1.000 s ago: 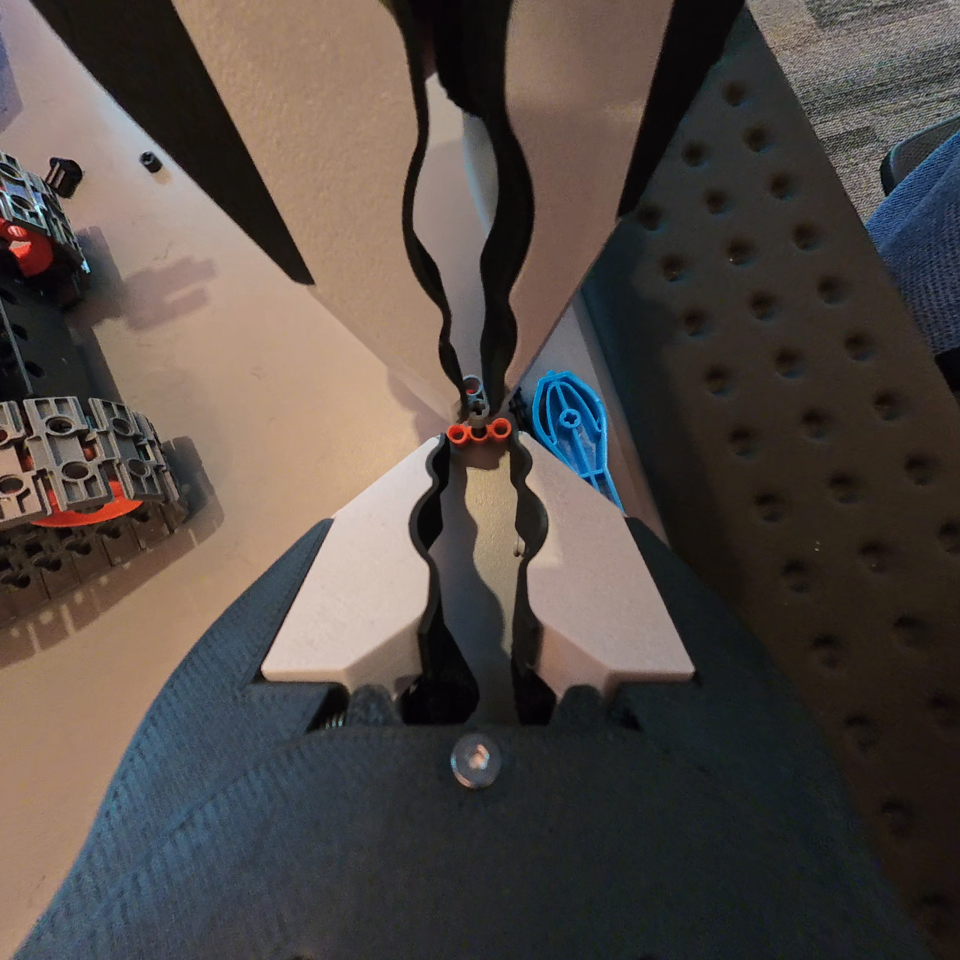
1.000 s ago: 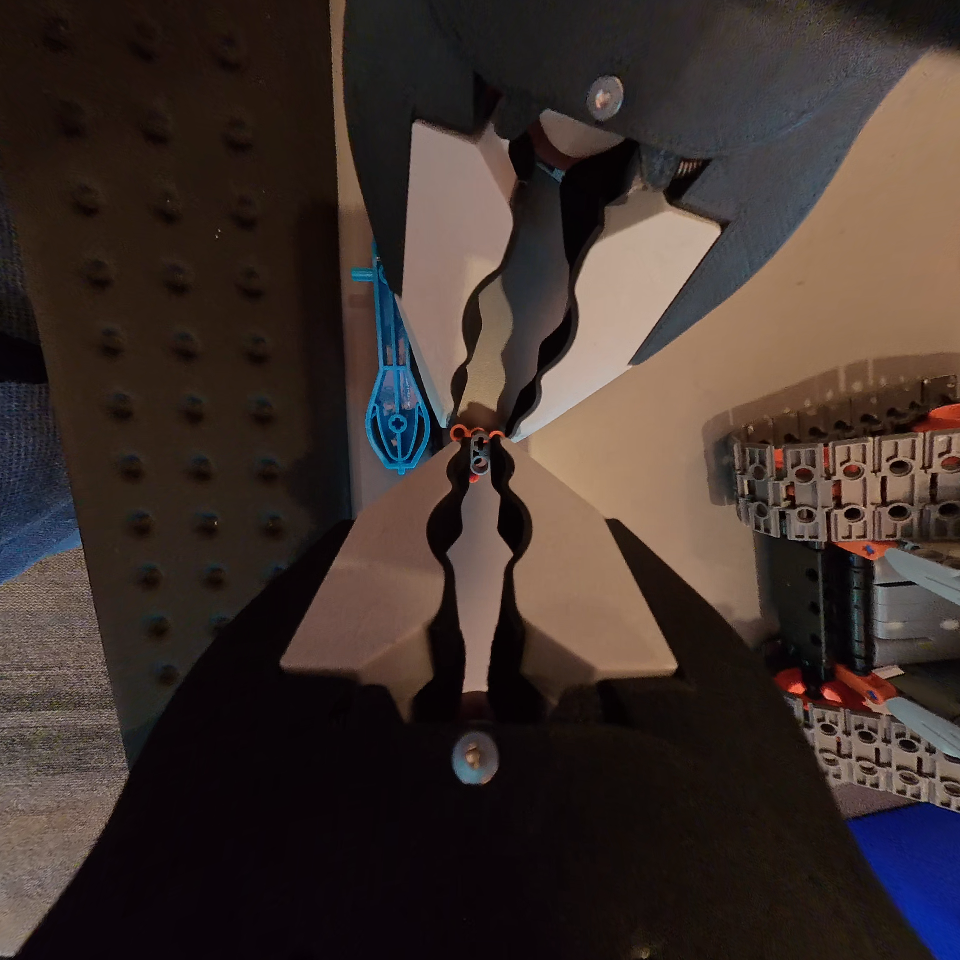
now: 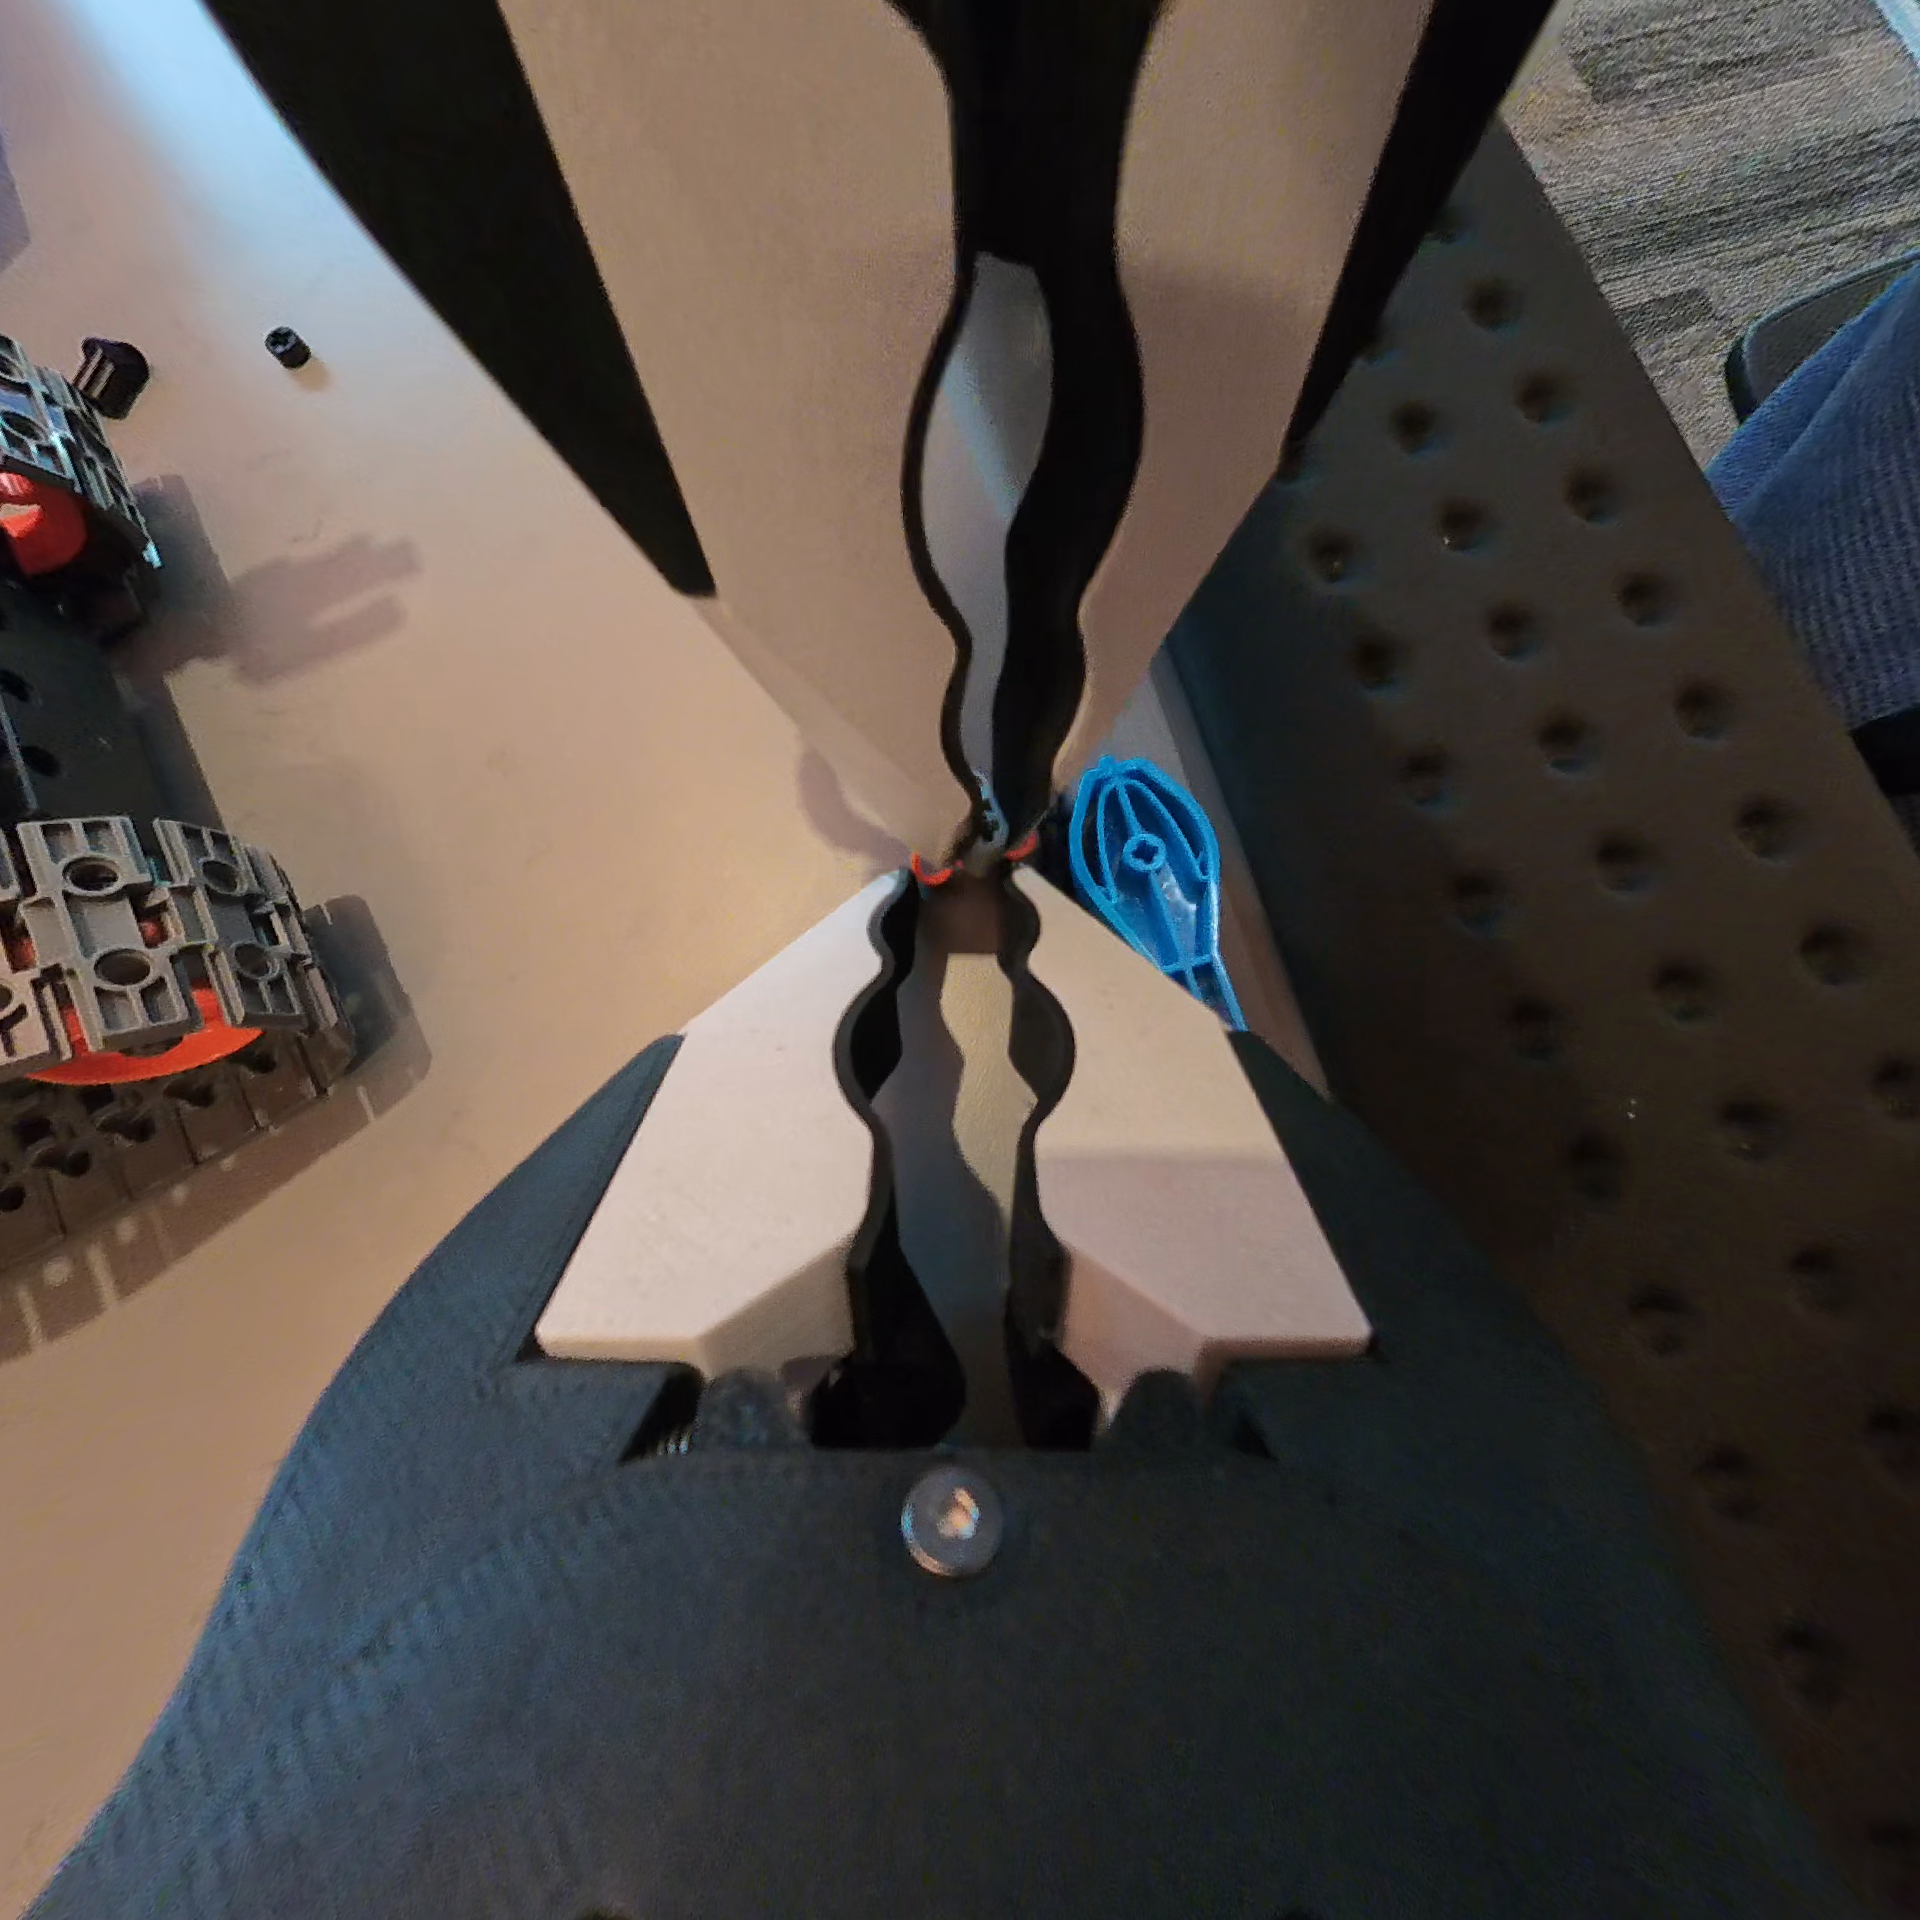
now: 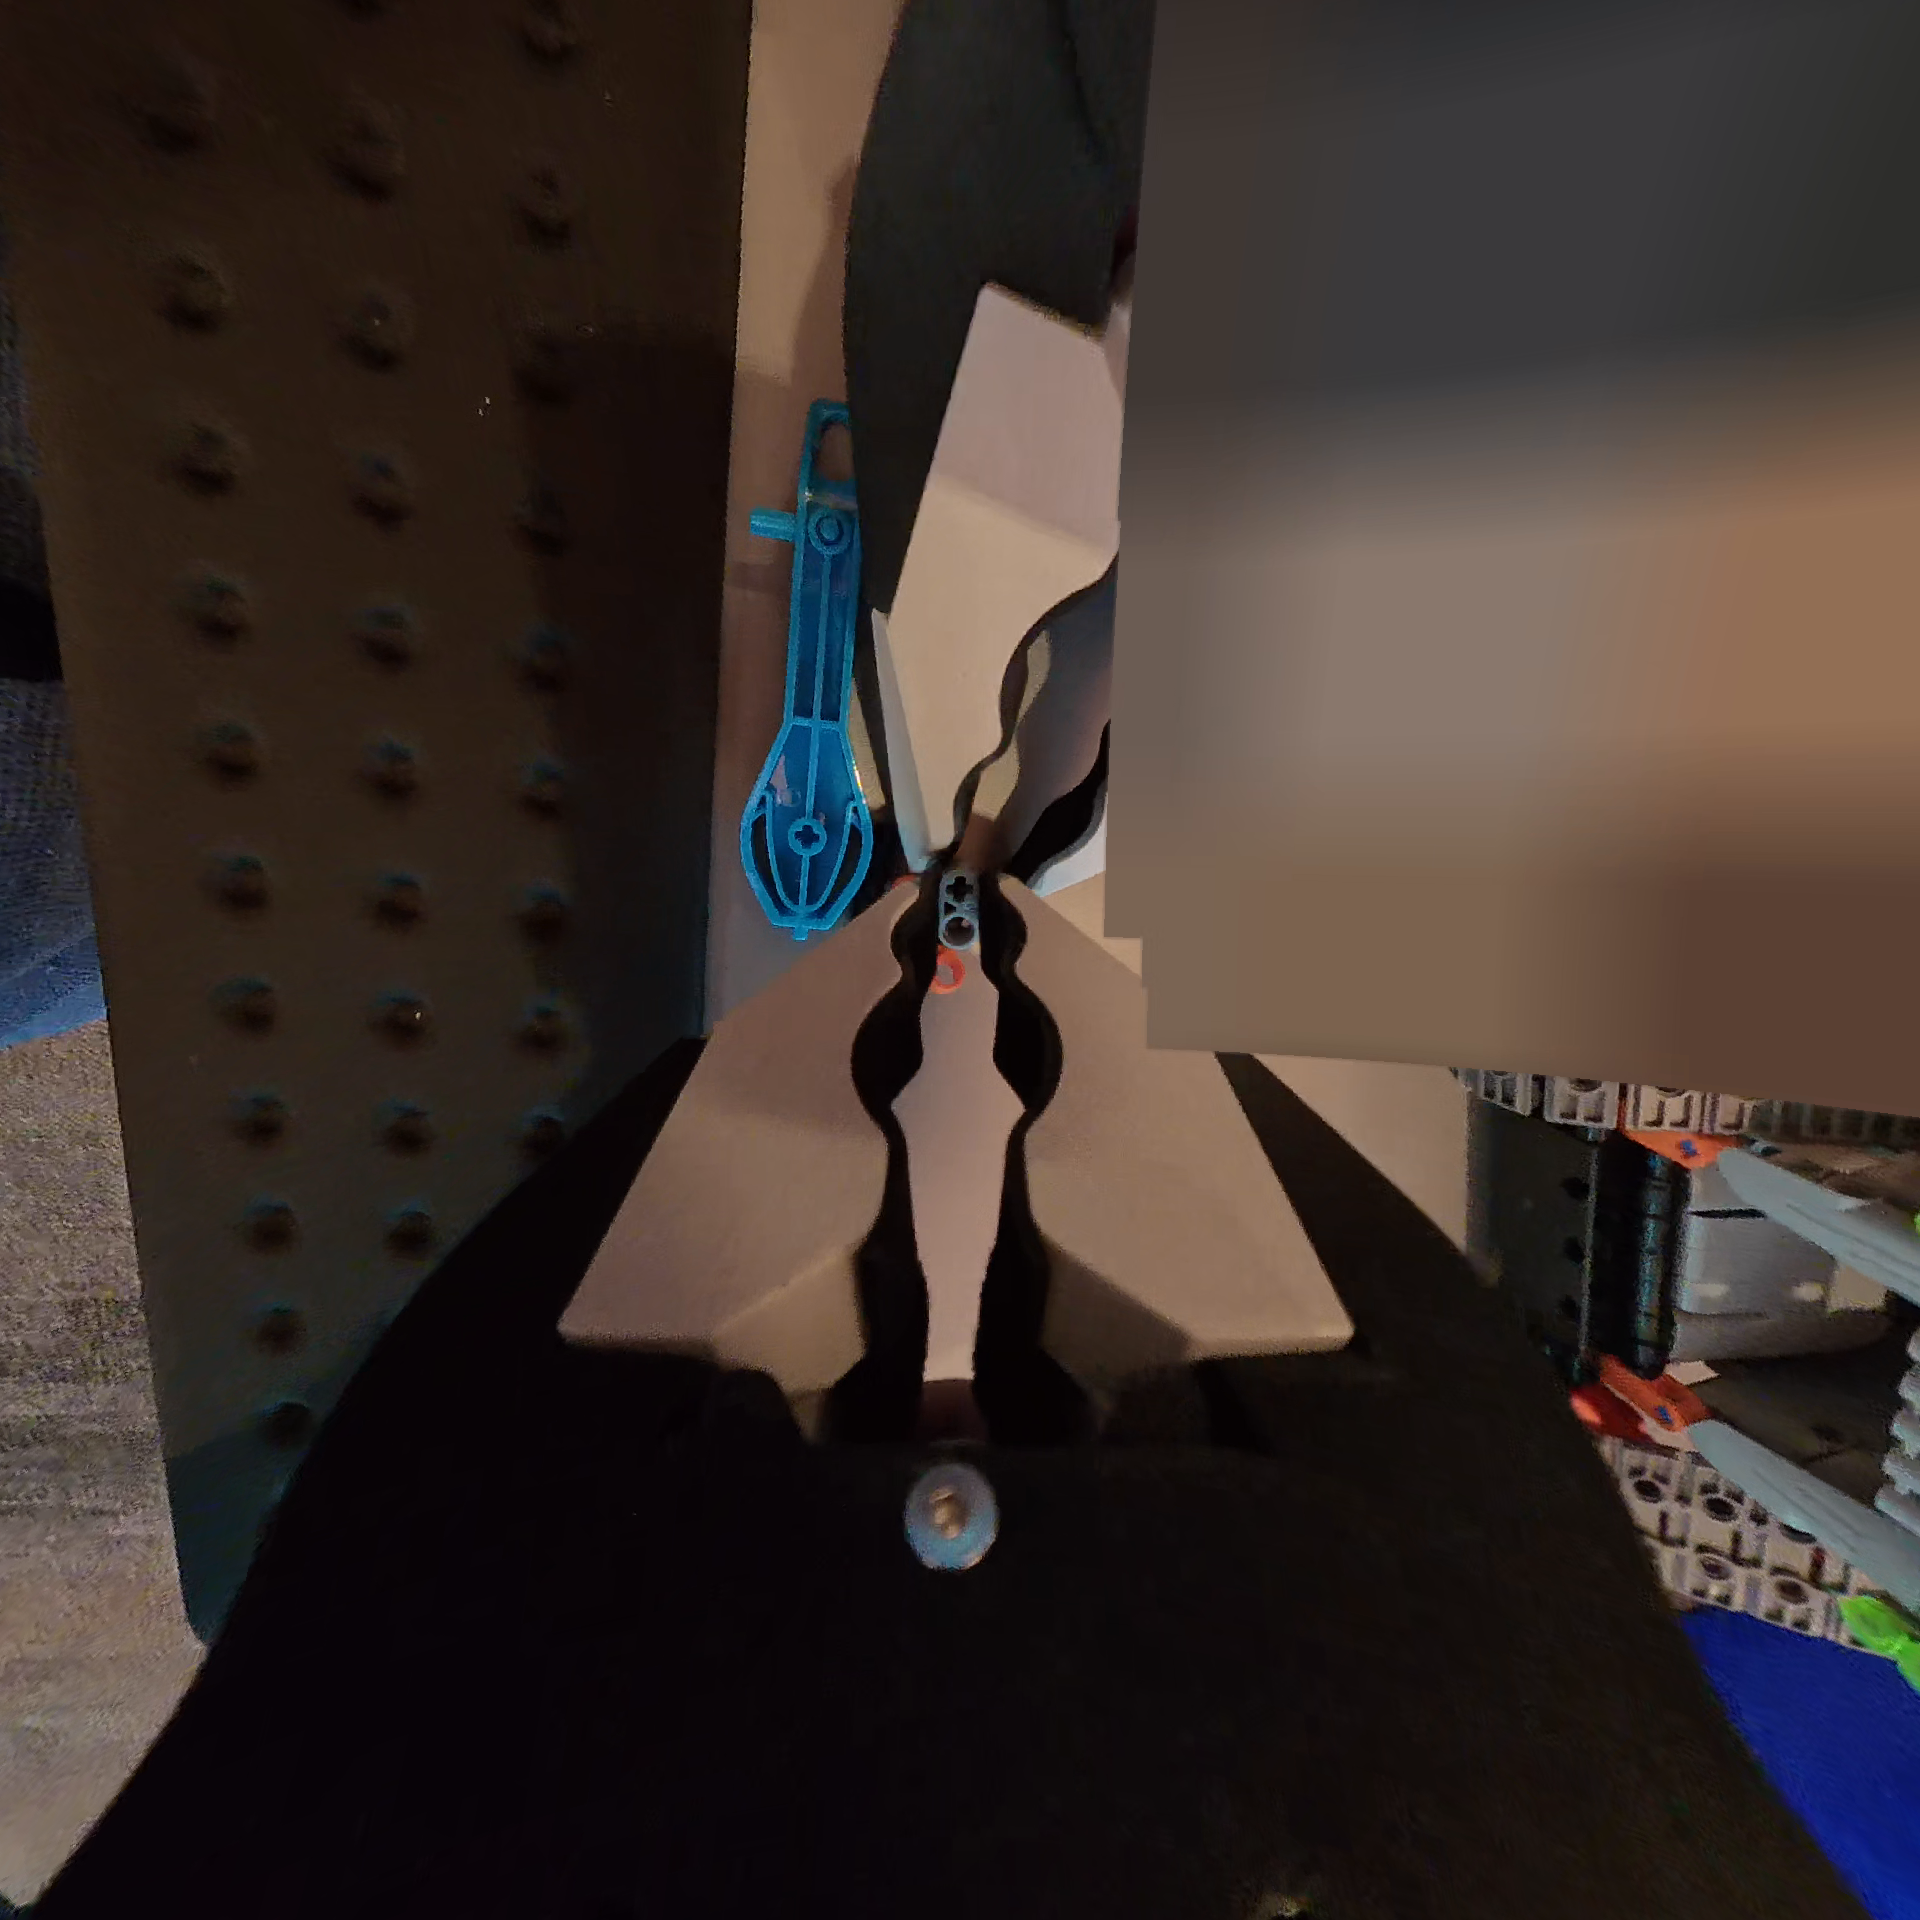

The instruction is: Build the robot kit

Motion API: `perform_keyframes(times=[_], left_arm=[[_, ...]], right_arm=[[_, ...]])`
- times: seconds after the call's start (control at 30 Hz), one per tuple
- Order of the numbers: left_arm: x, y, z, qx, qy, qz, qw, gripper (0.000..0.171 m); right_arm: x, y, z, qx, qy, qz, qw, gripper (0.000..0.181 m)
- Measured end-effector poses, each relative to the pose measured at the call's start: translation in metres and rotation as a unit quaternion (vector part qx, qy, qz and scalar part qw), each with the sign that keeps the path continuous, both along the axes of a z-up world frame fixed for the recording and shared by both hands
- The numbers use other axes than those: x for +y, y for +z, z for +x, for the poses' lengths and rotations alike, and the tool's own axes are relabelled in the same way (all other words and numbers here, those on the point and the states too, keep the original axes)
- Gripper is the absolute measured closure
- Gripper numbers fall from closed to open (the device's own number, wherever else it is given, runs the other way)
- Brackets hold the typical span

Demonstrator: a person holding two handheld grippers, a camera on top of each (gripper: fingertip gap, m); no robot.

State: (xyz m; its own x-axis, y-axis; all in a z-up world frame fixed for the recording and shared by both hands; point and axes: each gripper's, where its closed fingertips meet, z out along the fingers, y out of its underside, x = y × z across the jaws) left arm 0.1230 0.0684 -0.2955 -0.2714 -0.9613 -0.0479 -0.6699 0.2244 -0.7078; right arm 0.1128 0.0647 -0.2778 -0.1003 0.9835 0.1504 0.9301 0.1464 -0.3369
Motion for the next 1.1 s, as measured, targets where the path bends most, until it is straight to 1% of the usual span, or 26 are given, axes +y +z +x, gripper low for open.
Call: perform_keyframes(times=[0.1, 0.17, 0.3, 0.37, 0.47, 0.57, 0.7, 0.8, 0.87, 0.97, 1.1], left_arm=[[0.000, 0.000, 0.002, 0.002, -0.001, 0.012, 1.000, 0.161], [0.000, 0.000, 0.004, 0.006, -0.005, 0.018, 1.000, 0.171], [0.002, 0.000, 0.008, 0.011, -0.010, 0.031, 0.999, 0.171], [0.005, 0.004, 0.008, 0.006, -0.009, 0.035, 0.999, 0.171], [0.006, 0.011, 0.010, -0.010, -0.016, 0.035, 0.999, 0.162], [0.001, 0.009, 0.015, -0.008, -0.038, 0.043, 0.998, 0.155], [-0.005, 0.004, 0.024, 0.002, -0.065, 0.042, 0.997, 0.156], [-0.007, 0.006, 0.029, 0.001, -0.075, 0.033, 0.997, 0.156], [-0.007, 0.007, 0.032, 0.001, -0.075, 0.027, 0.997, 0.153], [-0.013, 0.006, 0.033, 0.000, -0.085, 0.009, 0.996, 0.156], [-0.015, 0.006, 0.039, 0.001, -0.094, -0.002, 0.996, 0.156]], right_arm=[[0.000, 0.000, 0.004, 0.003, -0.004, -0.002, 1.000, 0.177], [0.001, 0.000, 0.007, 0.000, -0.005, 0.002, 1.000, 0.177], [-0.002, 0.000, 0.011, 0.012, -0.004, -0.003, 1.000, 0.177], [-0.002, 0.001, 0.013, 0.023, -0.004, -0.002, 1.000, 0.176], [-0.003, 0.001, 0.016, 0.043, -0.005, -0.004, 0.999, 0.177], [-0.004, 0.001, 0.020, 0.060, -0.007, -0.013, 0.998, 0.176], [-0.005, 0.001, 0.027, 0.076, -0.012, -0.014, 0.997, 0.176], [-0.006, 0.002, 0.030, 0.097, -0.013, -0.019, 0.995, 0.176], [-0.007, 0.002, 0.032, 0.110, -0.014, -0.020, 0.994, 0.176], [-0.009, 0.002, 0.034, 0.128, -0.010, -0.025, 0.991, 0.176], [-0.011, 0.002, 0.040, 0.124, -0.003, -0.026, 0.992, 0.176]])
